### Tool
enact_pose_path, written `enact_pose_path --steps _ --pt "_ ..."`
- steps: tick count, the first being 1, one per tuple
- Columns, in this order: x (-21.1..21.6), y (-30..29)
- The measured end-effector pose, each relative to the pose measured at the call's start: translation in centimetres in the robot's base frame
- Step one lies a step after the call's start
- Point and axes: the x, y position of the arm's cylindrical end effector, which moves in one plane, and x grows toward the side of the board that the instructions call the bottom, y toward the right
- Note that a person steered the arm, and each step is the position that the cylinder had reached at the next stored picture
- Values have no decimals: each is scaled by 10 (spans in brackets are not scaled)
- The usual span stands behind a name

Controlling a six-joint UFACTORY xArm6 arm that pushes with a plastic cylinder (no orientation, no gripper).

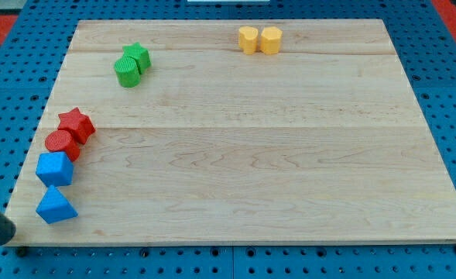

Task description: Move the blue cube above the blue triangle

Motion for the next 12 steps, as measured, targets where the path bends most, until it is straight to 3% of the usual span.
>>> enact_pose_path --steps 1,3,4,5,6,8,11,12 --pt "-16 24" --pt "-96 159" --pt "-60 168" --pt "-14 67" --pt "-27 -32" --pt "-79 -32" --pt "-107 132" --pt "-109 140"
